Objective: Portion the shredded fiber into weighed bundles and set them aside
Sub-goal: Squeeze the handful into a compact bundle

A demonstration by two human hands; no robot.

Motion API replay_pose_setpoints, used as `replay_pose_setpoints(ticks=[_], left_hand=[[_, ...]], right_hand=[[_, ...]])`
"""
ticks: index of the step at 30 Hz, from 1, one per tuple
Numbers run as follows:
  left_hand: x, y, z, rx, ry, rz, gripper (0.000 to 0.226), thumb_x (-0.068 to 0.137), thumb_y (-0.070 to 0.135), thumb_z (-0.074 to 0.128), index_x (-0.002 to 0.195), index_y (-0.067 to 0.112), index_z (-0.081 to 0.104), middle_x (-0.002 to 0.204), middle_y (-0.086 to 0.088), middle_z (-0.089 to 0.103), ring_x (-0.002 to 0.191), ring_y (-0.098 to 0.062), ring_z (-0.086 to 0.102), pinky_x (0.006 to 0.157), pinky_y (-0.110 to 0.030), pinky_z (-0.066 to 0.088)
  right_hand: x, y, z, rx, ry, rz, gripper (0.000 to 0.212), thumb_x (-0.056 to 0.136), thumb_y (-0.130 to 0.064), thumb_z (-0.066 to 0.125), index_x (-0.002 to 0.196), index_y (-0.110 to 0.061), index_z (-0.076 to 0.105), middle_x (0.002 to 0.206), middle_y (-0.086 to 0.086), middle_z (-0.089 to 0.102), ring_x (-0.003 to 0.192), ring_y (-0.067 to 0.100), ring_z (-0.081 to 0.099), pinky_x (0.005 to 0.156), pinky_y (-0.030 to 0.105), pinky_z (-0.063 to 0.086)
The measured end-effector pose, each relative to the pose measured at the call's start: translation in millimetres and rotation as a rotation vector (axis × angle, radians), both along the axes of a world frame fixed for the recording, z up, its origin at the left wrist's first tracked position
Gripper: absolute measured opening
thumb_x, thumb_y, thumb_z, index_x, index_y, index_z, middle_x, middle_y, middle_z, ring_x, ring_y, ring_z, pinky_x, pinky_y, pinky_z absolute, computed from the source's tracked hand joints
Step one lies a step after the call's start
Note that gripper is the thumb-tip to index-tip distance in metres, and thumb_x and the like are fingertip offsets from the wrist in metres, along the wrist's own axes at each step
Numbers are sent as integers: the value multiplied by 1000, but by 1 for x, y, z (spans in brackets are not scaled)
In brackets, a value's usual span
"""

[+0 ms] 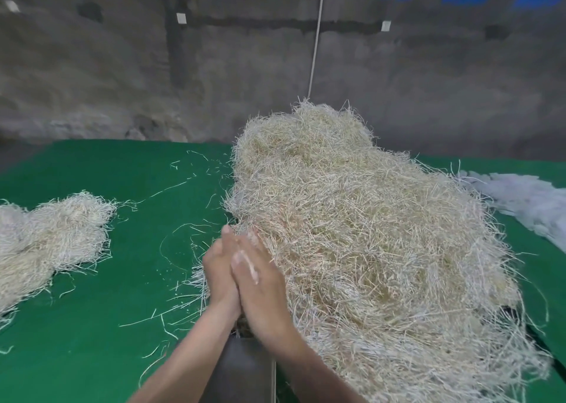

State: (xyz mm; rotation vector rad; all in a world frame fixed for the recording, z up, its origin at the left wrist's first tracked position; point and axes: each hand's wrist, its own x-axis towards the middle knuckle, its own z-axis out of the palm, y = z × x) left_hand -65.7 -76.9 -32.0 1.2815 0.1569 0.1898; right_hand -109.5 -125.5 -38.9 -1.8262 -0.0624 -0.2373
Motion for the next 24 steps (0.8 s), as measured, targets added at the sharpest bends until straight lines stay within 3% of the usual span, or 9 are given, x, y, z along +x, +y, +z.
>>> replay_pose_setpoints(ticks=[3, 6, 9, 12, 15, 17, 19, 21, 24], left_hand=[[-7, -12, -7, 166, 23, -162, 20, 98, 31, 48, 84, 34, 62, 74, 24, 62, 66, 10, 57, 63, -8, 42], [6, -9, 4, 270, -81, -133, 42, 97, 35, 46, 63, 14, 58, 59, -2, 56, 47, -1, 48, 48, -14, 40], [11, -10, 6, 448, -228, 123, 41, 97, 31, 48, 59, 15, 45, 56, 2, 46, 46, -1, 38, 47, -14, 32], [-1, -21, -2, 428, -183, 44, 33, 100, 34, 39, 73, 20, 52, 69, 4, 54, 59, -2, 50, 54, -12, 35], [-6, -19, 0, 371, -129, -72, 20, 91, 50, 46, 95, 31, 51, 94, 15, 56, 89, 6, 55, 69, -14, 36], [-11, -13, -6, 388, -188, -62, 46, 74, 60, 55, 111, 35, 45, 110, 19, 51, 98, 13, 49, 81, -13, 36], [-23, -16, -9, 251, -85, -142, 64, 72, 63, 56, 127, 34, 39, 130, 18, 42, 108, 12, 44, 93, -15, 31], [-32, -27, -10, 87, 59, -323, 56, 87, 57, 45, 131, 23, 43, 137, 4, 45, 99, 13, 52, 86, -7, 38], [-12, -29, -7, -181, 228, -175, 65, 85, 63, 43, 108, 5, 62, 93, -6, 71, 76, -13, 69, 63, -21, 54]], right_hand=[[18, -32, 13, 133, 85, -70, 55, 95, -47, 46, 141, -53, 18, 154, -19, 19, 133, -8, 25, 109, 23, 30], [1, -17, 2, 183, 26, -37, 38, 98, -43, 37, 132, -61, 32, 144, -31, 28, 123, -18, 37, 97, 8, 38], [-6, -2, -9, 237, 14, -69, 43, 91, -51, 39, 133, -50, 45, 135, -29, 47, 121, -13, 43, 107, 23, 38], [14, -26, -1, 273, 131, -119, 27, 97, -43, 44, 110, -34, 66, 103, -3, 70, 89, 0, 65, 83, 24, 54], [21, -41, 8, 255, 118, -223, 26, 95, -41, 48, 101, -25, 67, 69, -5, 59, 55, 9, 55, 59, 21, 47], [27, -46, 6, 356, 140, -329, 54, 93, -47, 48, 122, -1, 51, 70, -8, 46, 57, 6, 41, 57, 20, 37], [35, -50, 7, 452, 177, -393, 36, 92, -54, 44, 102, -19, 39, 79, -8, 39, 67, 7, 39, 64, 22, 35], [38, -46, 10, 445, 181, -361, 40, 94, -54, 38, 104, -16, 45, 82, -8, 44, 69, 5, 46, 67, 21, 39], [27, -35, -12, 132, 122, -284, 43, 99, -46, 29, 128, -21, 48, 121, 0, 53, 109, 10, 54, 96, 32, 45]])
